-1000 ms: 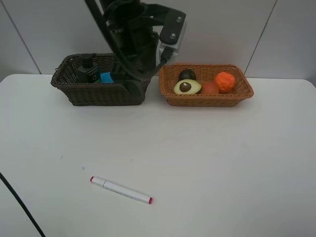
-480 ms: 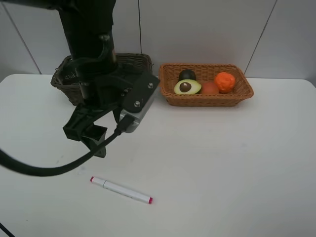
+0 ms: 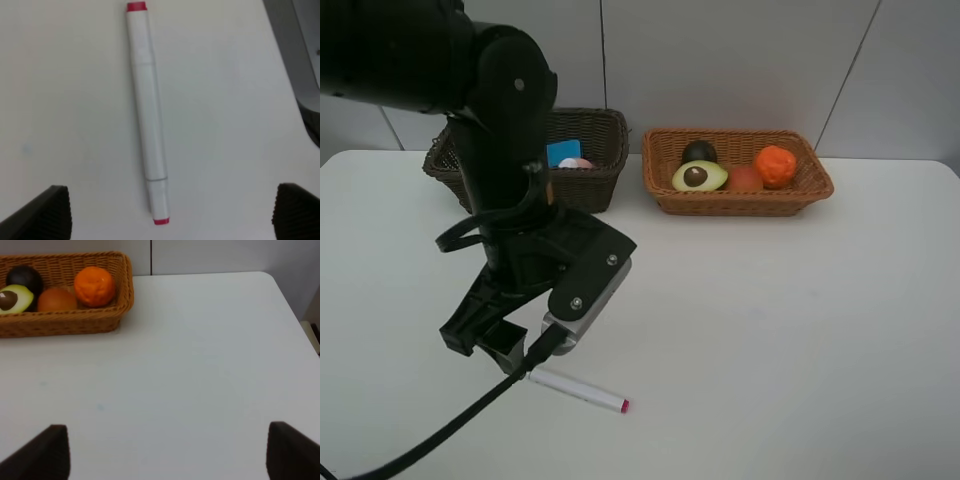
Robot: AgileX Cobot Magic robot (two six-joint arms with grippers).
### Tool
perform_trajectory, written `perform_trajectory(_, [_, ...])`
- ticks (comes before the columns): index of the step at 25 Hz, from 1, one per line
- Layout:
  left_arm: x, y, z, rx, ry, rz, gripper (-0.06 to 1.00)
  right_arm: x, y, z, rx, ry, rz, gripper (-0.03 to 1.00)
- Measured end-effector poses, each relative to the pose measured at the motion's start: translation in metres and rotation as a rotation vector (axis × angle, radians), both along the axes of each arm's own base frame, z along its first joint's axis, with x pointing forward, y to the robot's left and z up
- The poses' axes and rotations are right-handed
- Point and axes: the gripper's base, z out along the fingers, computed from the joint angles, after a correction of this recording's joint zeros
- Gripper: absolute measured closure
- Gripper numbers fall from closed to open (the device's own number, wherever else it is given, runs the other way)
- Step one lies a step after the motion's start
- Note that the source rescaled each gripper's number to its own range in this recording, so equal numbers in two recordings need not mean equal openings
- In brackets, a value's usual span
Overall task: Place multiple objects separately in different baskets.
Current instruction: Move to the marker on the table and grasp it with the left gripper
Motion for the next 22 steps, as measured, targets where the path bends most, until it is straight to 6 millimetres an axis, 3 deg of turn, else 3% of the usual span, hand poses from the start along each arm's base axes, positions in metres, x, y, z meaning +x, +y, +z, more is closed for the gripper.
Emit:
perform_trajectory(14, [-0.013,0.01,-0.034,-0.006,-0.045,-0.012,-0.05,0.0,0.0,0.0,0.0,0.0,0.0,0.03])
perform_trajectory(22, [-0.014,0.003,-0.073,0.053,0.015,-0.062,-0.05,0.0,0.0,0.0,0.0,0.0,0.0,0.03])
